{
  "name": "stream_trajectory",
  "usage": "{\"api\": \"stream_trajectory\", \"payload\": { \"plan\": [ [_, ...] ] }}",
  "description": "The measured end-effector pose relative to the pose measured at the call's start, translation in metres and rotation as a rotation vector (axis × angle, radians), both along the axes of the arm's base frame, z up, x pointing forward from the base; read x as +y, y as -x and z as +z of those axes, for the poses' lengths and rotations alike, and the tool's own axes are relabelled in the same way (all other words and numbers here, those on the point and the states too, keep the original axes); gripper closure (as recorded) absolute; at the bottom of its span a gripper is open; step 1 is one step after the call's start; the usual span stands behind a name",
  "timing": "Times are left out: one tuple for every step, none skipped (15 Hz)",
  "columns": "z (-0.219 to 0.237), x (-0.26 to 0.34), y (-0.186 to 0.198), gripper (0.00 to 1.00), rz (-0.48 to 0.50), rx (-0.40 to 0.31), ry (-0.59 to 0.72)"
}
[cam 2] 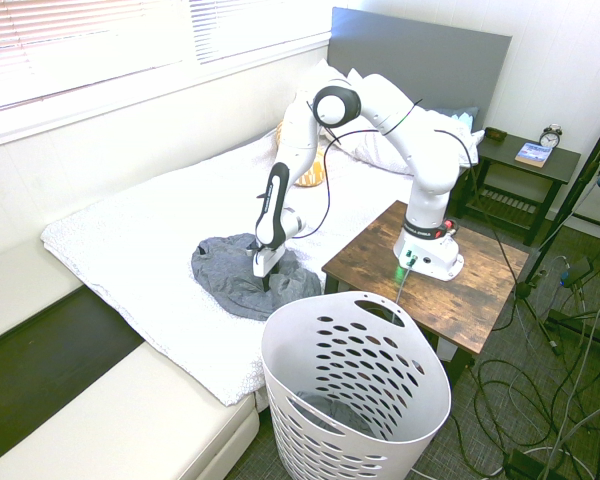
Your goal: Put my clothes in the laundry bag
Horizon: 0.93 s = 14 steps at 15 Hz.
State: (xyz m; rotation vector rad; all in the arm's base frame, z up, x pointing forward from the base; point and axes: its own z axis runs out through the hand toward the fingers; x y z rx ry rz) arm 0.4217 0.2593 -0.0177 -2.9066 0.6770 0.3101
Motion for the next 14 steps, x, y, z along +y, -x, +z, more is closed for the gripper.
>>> {"api": "stream_trajectory", "payload": {
  "plan": [
    [0.000,-0.001,0.000,1.00,-0.003,0.001,-0.001],
    [0.000,-0.002,0.000,1.00,-0.010,0.004,-0.004],
    [-0.001,-0.003,-0.001,1.00,-0.017,0.008,-0.009],
    [0.000,-0.004,-0.001,1.00,-0.023,0.011,-0.013],
    [0.000,-0.006,-0.001,1.00,-0.026,0.012,-0.016],
    [0.001,-0.008,-0.002,1.00,-0.029,0.013,-0.017],
    [0.002,-0.010,-0.003,1.00,-0.032,0.013,-0.019],
    [0.002,-0.011,-0.003,1.00,-0.034,0.014,-0.020],
    [0.003,-0.013,-0.003,1.00,-0.035,0.014,-0.022],
    [0.004,-0.014,-0.004,1.00,-0.036,0.015,-0.025],
    [0.006,-0.015,-0.003,1.00,-0.036,0.016,-0.027],
    [0.009,-0.015,-0.003,1.00,-0.037,0.017,-0.029],
    [0.014,-0.016,-0.002,1.00,-0.036,0.015,-0.029],
    [0.022,-0.017,-0.002,1.00,-0.033,0.012,-0.030]
  ]
}}
